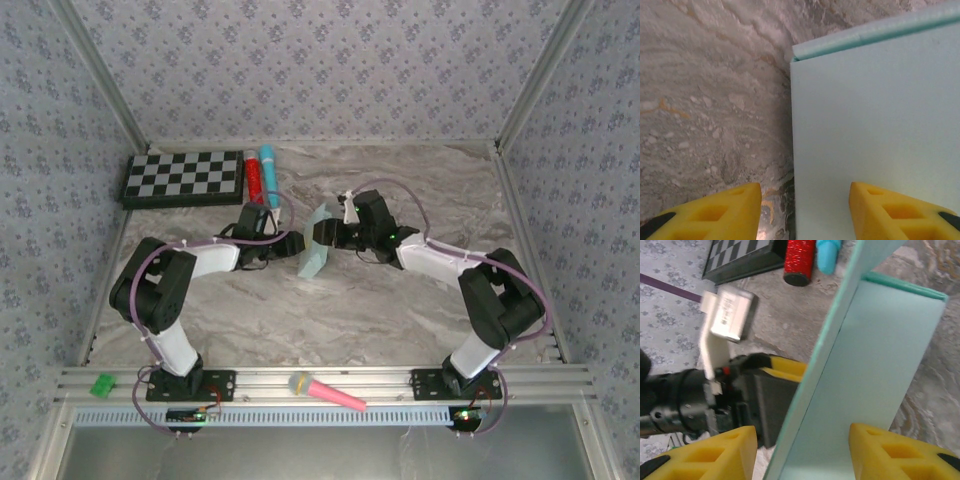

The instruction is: Fold the paper box

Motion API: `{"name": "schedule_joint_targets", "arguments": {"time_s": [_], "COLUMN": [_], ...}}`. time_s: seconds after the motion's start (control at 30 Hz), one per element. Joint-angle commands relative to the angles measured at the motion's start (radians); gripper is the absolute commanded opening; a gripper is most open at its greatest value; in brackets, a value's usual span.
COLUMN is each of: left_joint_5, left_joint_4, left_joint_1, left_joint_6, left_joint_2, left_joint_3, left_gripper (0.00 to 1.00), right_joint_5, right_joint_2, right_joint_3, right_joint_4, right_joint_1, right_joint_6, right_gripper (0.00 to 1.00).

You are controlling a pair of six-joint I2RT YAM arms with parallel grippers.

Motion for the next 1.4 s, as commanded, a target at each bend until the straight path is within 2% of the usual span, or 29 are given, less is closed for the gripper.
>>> {"name": "schedule_joint_targets", "arguments": {"time_s": [0.0, 0.27, 0.53, 0.7, 0.83, 1.0, 1.17, 1.37], "left_joint_5": [0.054, 0.026, 0.0, -0.01, -0.012, -0.017, -0.02, -0.015], "left_joint_4": [0.03, 0.022, -0.045, -0.082, -0.095, -0.117, -0.151, -0.178], "left_joint_1": [0.0, 0.027, 0.041, 0.042, 0.042, 0.044, 0.043, 0.045], "left_joint_6": [-0.012, -0.022, -0.006, 0.008, 0.008, 0.015, 0.028, 0.044], "left_joint_2": [0.015, -0.004, -0.028, -0.036, -0.036, -0.017, 0.019, 0.072], "left_joint_3": [-0.009, -0.017, 0.016, 0.041, 0.057, 0.087, 0.141, 0.202], "left_gripper": [0.5, 0.51, 0.51, 0.51, 0.51, 0.5, 0.48, 0.47], "right_joint_5": [-0.025, -0.03, 0.02, 0.039, 0.103, 0.092, 0.015, -0.012], "right_joint_2": [0.037, 0.08, 0.042, -0.017, -0.058, -0.038, 0.035, 0.097], "right_joint_3": [0.05, 0.13, 0.21, 0.187, 0.124, 0.075, 0.092, 0.108], "right_joint_4": [-0.032, -0.086, -0.209, -0.207, -0.191, -0.181, -0.164, -0.115], "right_joint_1": [0.019, 0.032, 0.039, 0.026, 0.001, -0.03, -0.033, -0.03], "right_joint_6": [-0.025, -0.026, -0.123, -0.134, -0.105, -0.074, -0.066, -0.015], "right_gripper": [0.53, 0.53, 0.54, 0.55, 0.55, 0.54, 0.54, 0.55]}}
